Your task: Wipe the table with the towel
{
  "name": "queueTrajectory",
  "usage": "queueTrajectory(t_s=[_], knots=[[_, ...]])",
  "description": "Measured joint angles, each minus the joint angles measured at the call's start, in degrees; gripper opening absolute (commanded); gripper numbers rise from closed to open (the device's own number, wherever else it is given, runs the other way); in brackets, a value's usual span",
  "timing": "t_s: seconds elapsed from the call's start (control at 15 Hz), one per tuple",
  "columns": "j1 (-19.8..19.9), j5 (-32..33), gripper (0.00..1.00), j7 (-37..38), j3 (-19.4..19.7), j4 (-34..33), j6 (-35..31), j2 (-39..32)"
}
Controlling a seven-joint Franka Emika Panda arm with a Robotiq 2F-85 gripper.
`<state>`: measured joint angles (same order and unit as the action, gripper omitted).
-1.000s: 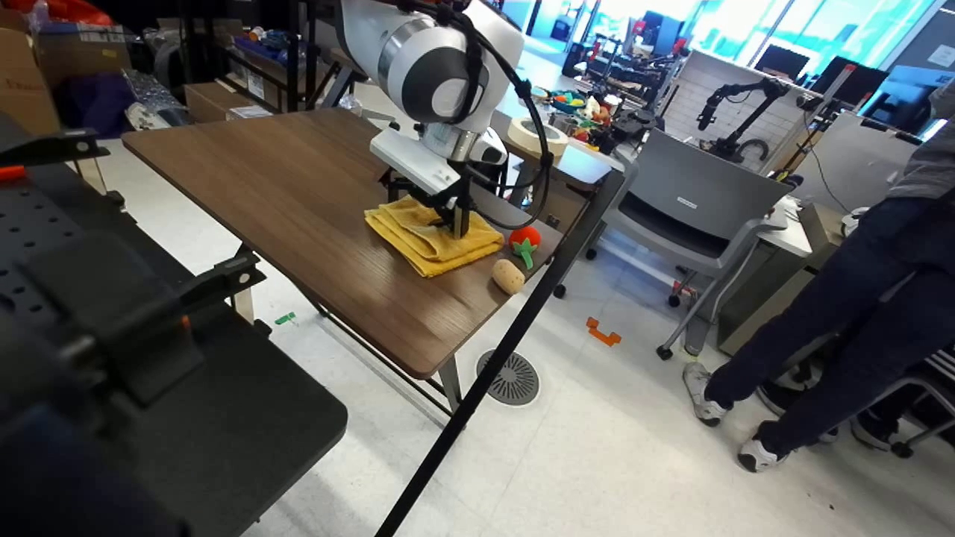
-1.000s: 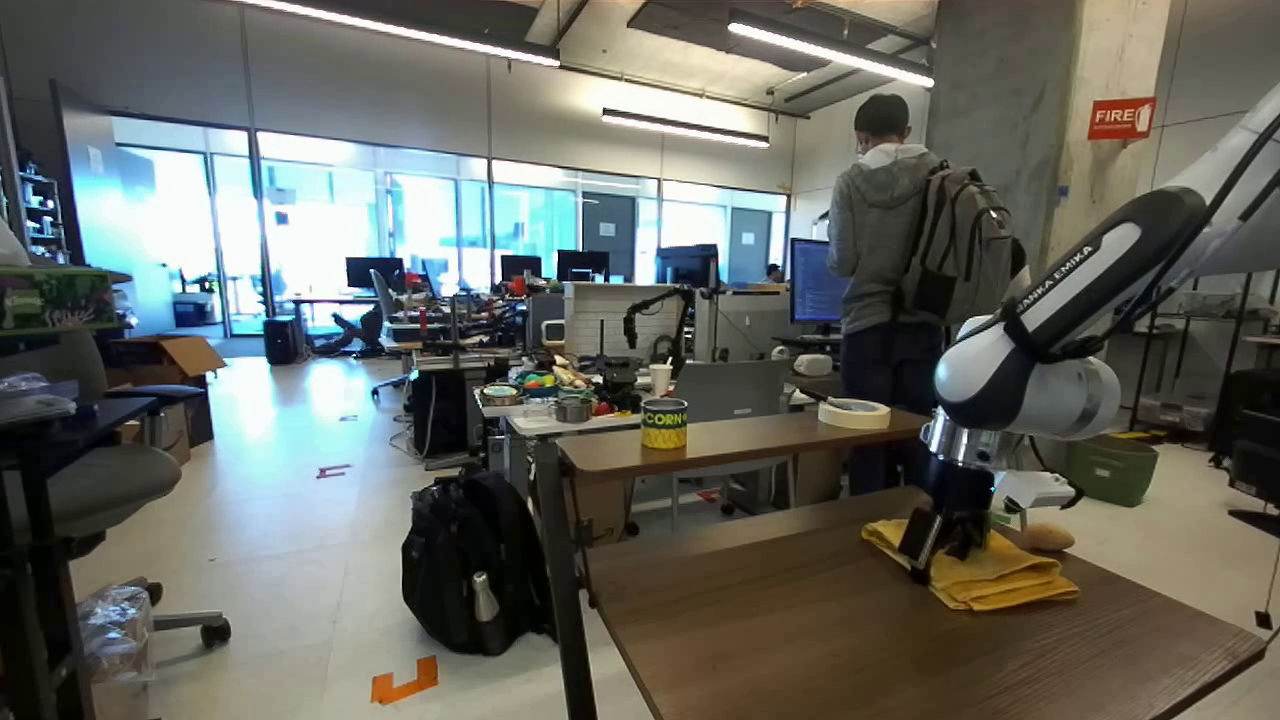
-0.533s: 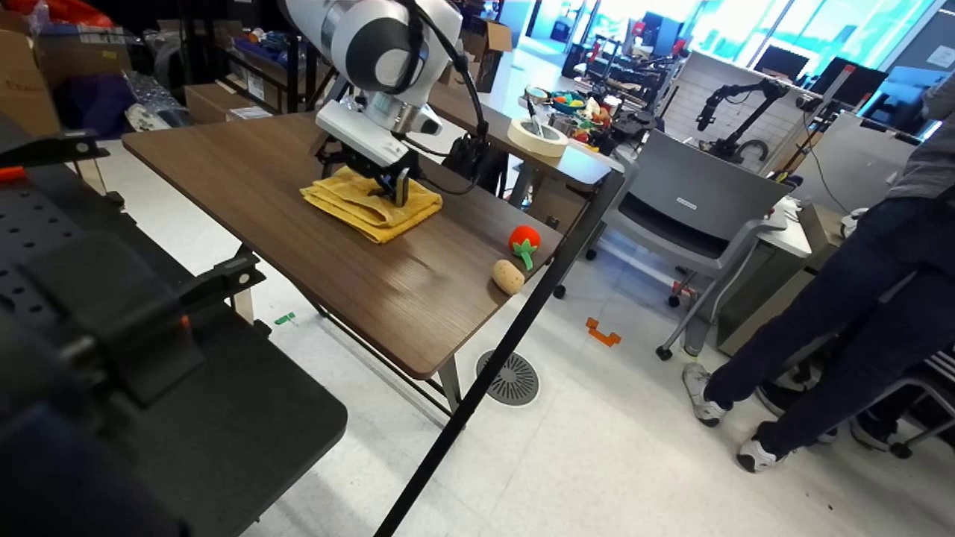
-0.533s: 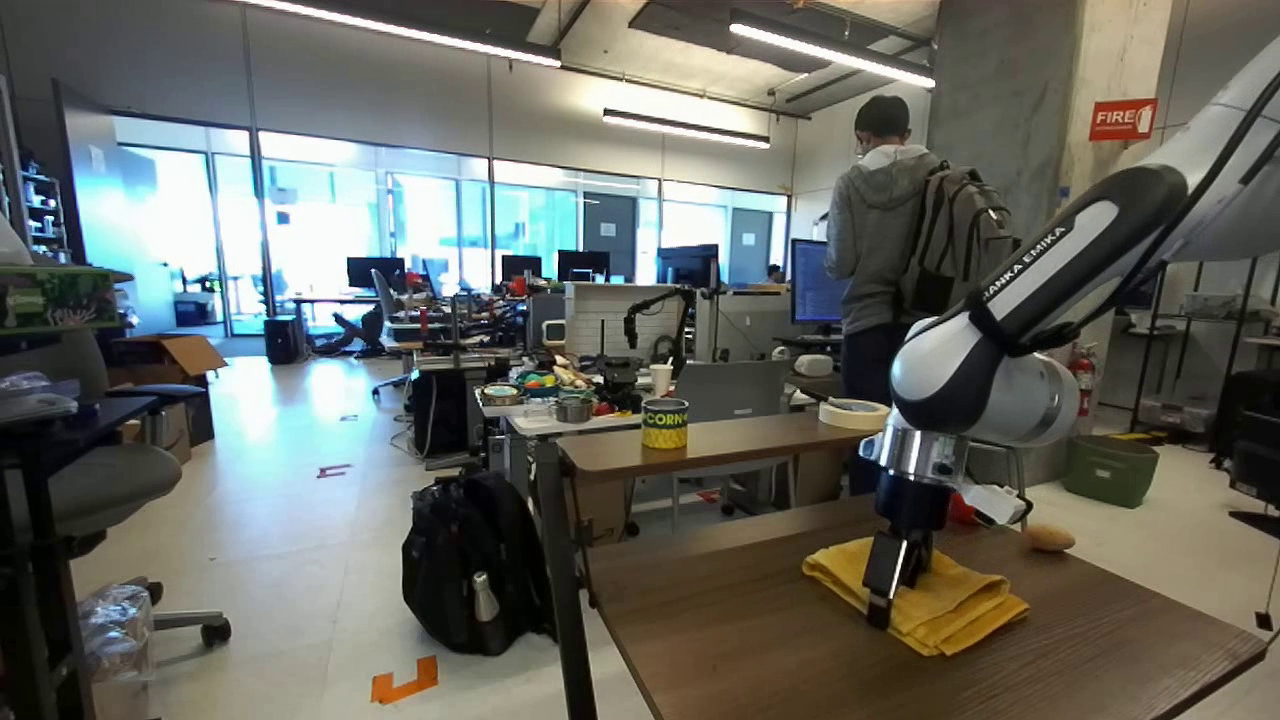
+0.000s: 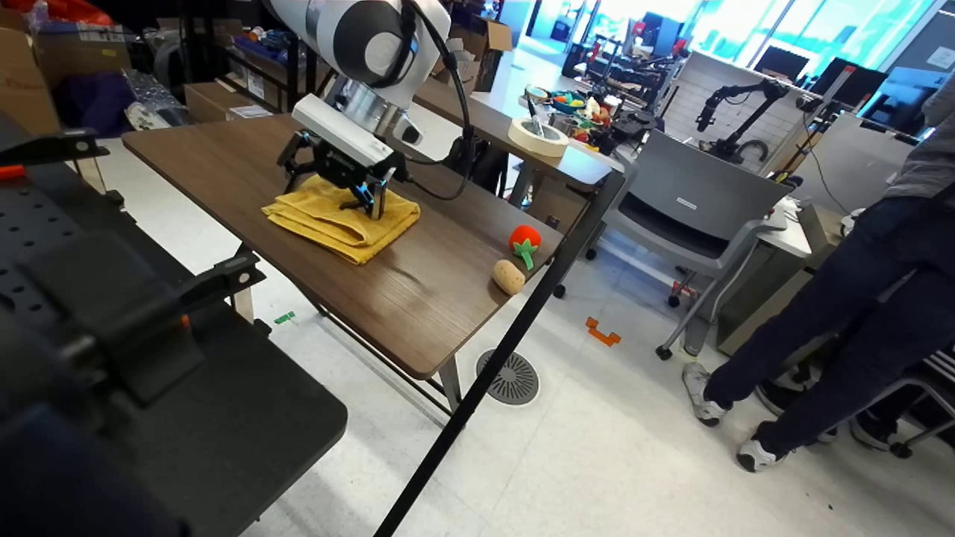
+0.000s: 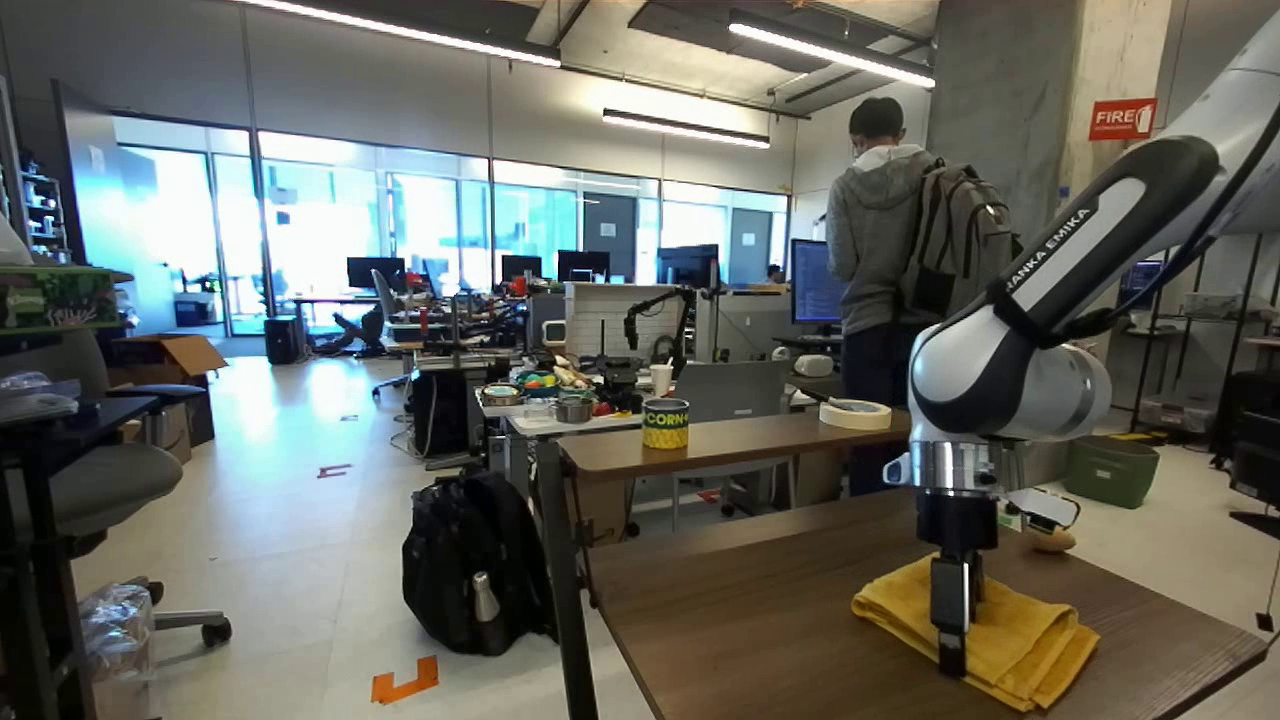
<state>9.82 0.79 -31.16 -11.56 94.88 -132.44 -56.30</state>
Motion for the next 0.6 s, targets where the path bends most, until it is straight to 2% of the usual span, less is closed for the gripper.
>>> queueTrajectory(t_s=[0.27, 0.47, 0.6], knots=[[2.67, -0.5, 1.0, -1.76, 0.36, 4.95, -8.9, 2.24], [7.05, -2.59, 1.0, -3.22, -1.28, 9.48, -19.95, 4.21], [11.14, -4.64, 1.0, -3.97, -3.7, 11.39, -24.93, 5.78]])
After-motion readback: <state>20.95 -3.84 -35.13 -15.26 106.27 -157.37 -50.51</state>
